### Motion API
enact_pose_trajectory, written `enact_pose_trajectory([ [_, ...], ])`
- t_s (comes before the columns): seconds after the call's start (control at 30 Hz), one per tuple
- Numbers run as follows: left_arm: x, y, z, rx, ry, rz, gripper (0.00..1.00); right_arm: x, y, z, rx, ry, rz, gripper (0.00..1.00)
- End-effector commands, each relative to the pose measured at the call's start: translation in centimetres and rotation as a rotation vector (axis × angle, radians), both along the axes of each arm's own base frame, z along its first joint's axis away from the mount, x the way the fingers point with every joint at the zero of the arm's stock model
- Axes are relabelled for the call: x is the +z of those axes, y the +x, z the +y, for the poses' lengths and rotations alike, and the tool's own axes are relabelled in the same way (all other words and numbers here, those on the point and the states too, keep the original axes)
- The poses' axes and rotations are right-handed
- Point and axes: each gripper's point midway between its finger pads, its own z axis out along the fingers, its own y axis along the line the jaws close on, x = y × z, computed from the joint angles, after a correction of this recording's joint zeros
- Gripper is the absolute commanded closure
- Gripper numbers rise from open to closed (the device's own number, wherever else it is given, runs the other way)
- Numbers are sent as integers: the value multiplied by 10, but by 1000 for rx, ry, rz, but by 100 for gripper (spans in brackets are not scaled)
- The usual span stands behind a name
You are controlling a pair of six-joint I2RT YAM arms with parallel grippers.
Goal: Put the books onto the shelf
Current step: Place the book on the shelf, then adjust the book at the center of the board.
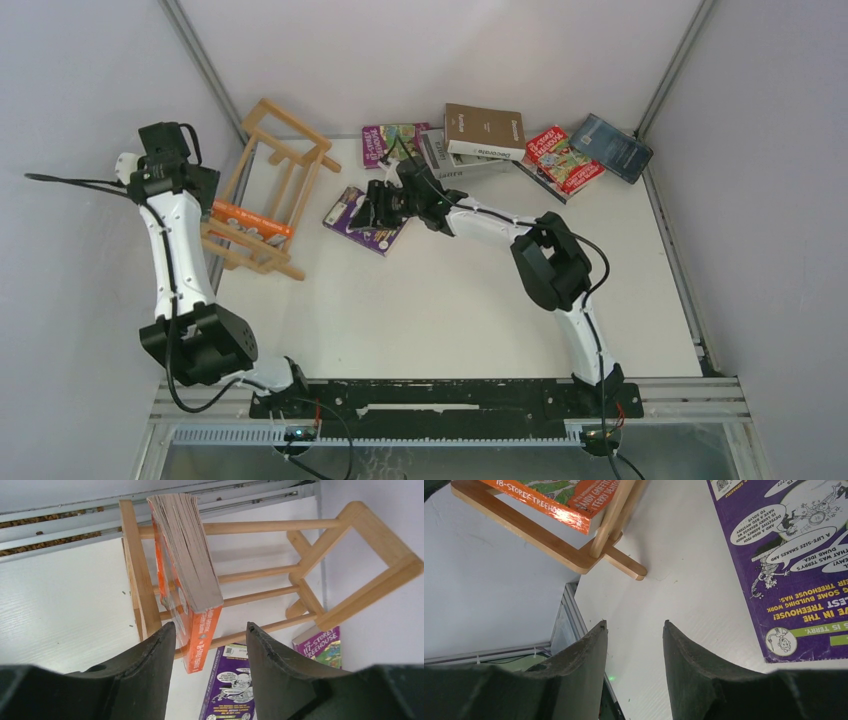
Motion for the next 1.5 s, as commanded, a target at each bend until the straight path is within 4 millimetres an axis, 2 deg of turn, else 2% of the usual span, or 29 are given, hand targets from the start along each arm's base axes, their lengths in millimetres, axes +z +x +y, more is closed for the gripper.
enact_pose_trajectory([
  [0.0,30,-11,-4,30,32,-99,42,54,0,-8,4,63,-109,48],
  [0.2,55,-13,-18,-1,67,-166,40,54,3,-28,-60,24,-117,47],
  [0.27,66,-10,-27,-32,84,-192,40,47,3,-39,-87,-20,-108,47],
  [0.47,89,8,-72,-184,121,-232,39,40,11,-74,-182,-82,-117,45],
  [0.63,89,23,-130,-364,133,-231,38,32,20,-103,-263,-136,-131,42],
  [0.77,61,32,-185,-521,136,-162,38,21,28,-118,-299,-191,-131,41],
  [0.97,-11,35,-253,-647,39,-106,38,0,47,-131,-327,-237,-128,38],
  [1.1,-41,42,-290,-739,44,-49,37,-18,70,-125,-307,-244,-125,36],
  [1.27,-69,51,-315,-792,32,0,37,-34,94,-108,-240,-302,-164,34],
  [1.47,-95,49,-312,-772,34,36,36,-42,129,-118,-297,-333,-173,32],
])
